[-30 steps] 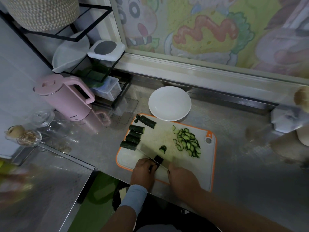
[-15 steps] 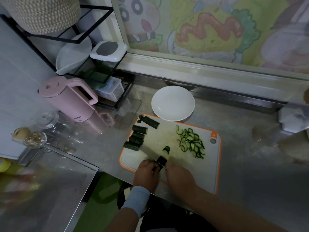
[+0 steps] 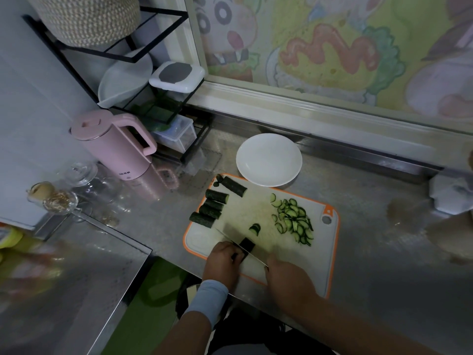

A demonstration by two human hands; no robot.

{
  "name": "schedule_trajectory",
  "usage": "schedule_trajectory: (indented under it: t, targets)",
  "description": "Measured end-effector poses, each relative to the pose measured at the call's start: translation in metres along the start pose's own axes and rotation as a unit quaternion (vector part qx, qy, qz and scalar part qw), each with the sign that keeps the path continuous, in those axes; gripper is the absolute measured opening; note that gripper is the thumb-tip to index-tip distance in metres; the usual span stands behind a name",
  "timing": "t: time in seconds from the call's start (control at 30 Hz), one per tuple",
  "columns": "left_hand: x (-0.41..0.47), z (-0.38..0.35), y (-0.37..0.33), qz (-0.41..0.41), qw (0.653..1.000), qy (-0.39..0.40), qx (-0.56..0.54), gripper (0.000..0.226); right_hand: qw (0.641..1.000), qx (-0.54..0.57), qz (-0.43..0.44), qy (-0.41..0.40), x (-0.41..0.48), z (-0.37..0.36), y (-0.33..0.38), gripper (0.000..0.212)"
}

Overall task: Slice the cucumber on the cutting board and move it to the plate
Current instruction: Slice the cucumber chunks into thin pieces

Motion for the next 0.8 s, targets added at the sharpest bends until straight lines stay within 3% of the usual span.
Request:
schedule_trajectory:
  t: [0.5,0.8]
  targets:
    - [-0.002,-0.004,0.001,-0.026,0.999,-0.040,-0.015,0.010,1.000,-0.005,-0.026,-0.006,0.035,-0.015,0.014,0.034]
    - [-0.002,0.001,0.001,-0.019,1.000,-0.007,-0.003,0.012,1.000,-0.013,-0.012,-0.025,0.018,-0.006,0.015,0.024]
Point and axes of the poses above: each hand's wrist, its own x-axis towards the middle knuckle, its own z-axis out of the back of the hand, y = z × x, the point moved 5 cm from there along x, towards the middle knuckle, and after that the axes turned 3 degrees about z, right-handed, at the moved point
